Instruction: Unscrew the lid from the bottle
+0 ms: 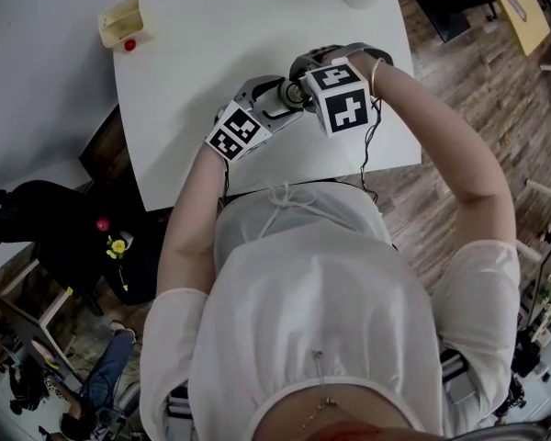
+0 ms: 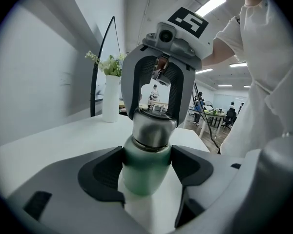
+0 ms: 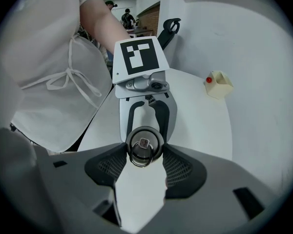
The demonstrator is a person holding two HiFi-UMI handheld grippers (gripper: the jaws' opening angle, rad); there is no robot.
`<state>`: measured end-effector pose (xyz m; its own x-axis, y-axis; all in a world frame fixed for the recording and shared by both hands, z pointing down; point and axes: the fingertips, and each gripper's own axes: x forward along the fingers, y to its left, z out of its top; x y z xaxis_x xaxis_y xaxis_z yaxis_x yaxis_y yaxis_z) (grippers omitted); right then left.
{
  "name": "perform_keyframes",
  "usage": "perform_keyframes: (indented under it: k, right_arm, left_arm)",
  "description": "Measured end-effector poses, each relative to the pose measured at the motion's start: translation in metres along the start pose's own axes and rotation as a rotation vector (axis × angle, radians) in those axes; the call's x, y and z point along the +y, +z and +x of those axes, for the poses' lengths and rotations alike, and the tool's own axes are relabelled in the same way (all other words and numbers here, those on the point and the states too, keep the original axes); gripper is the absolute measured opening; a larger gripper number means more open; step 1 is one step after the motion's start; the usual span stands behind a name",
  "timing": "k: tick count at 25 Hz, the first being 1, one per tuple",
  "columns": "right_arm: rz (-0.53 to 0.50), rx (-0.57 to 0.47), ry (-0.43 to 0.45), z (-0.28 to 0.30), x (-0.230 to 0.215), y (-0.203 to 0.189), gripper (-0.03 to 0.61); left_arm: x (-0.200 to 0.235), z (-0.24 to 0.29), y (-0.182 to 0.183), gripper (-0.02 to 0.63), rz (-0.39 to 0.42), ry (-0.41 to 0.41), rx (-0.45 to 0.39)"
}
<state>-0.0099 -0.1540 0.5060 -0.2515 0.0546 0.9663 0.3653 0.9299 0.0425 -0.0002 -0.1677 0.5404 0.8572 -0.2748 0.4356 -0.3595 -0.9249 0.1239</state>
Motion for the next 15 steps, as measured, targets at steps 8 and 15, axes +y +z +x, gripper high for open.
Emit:
perform_keyframes:
  k: [8, 15]
  right_arm:
    - [0.513, -0.136, 0.025, -0.015, -0.008, 0.003, 0.324]
    - [0.886, -0.18, -0.007, -0.005, -0.019, 0.0, 0.275]
  left_arm:
    - [0.001, 0.0, -0.003, 0.331, -0.01, -0.006, 0.014]
    - [0.0, -0.003, -0.001, 0.333, -0.016, -0.007, 0.007]
